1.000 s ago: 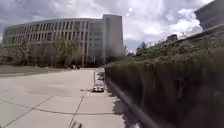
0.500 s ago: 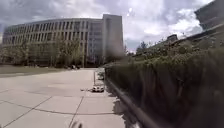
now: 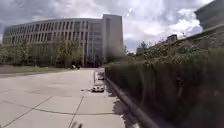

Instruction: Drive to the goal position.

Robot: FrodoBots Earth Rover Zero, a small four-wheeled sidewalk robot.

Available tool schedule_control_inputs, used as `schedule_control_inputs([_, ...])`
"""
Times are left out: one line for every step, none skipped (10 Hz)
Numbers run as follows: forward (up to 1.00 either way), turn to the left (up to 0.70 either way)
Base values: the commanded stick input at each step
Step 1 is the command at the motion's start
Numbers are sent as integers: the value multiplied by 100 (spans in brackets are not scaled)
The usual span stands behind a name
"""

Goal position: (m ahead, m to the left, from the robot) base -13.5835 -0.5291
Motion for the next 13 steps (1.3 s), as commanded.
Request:
schedule_control_inputs([6, 0])
schedule_control_inputs([6, 0])
schedule_control_inputs([6, 0])
schedule_control_inputs([6, 0])
schedule_control_inputs([6, 0])
schedule_control_inputs([6, 0])
schedule_control_inputs([6, 0])
schedule_control_inputs([6, 0])
schedule_control_inputs([6, 0])
schedule_control_inputs([6, 0])
schedule_control_inputs([6, 0])
schedule_control_inputs([6, 0])
schedule_control_inputs([6, 0])
